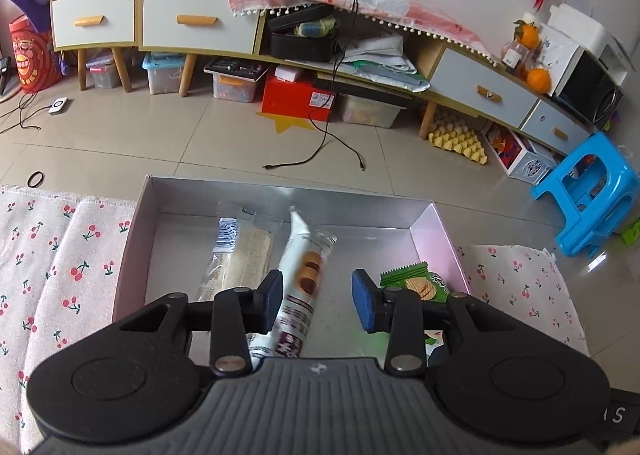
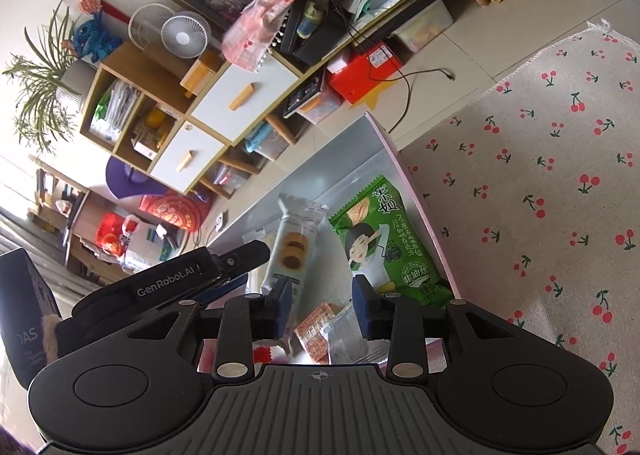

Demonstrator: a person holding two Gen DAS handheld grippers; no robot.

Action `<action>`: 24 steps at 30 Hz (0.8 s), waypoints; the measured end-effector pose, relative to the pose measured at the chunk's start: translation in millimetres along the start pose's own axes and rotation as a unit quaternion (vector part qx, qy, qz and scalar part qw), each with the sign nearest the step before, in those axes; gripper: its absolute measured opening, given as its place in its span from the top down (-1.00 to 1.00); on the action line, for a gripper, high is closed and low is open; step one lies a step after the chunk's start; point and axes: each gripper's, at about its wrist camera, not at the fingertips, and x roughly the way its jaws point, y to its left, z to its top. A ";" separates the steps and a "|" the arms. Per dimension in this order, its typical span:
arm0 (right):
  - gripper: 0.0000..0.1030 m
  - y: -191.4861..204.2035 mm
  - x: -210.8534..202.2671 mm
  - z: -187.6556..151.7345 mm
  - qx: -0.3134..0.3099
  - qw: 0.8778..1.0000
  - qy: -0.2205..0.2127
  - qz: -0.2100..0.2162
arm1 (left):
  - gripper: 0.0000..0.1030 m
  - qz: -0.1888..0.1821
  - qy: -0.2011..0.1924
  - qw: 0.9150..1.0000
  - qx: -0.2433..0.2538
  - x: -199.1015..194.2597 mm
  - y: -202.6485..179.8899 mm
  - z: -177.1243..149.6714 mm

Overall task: Organize snacks
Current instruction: 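Open both tools to drop the snacks inside the box, then withdraw both tools from the box toward the snack pile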

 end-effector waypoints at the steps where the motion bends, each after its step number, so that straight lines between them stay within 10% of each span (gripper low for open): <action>1: 0.29 0.8 -0.6 -0.3 -0.002 1.000 0.001 -0.001 | 0.31 0.000 0.000 1.000 0.001 -0.8 0.0 0.1; 24: -0.48 39.0 -61.1 -25.0 -0.053 0.998 -0.009 -0.024 | -0.40 0.028 0.002 0.999 0.045 -78.8 7.8 -35.7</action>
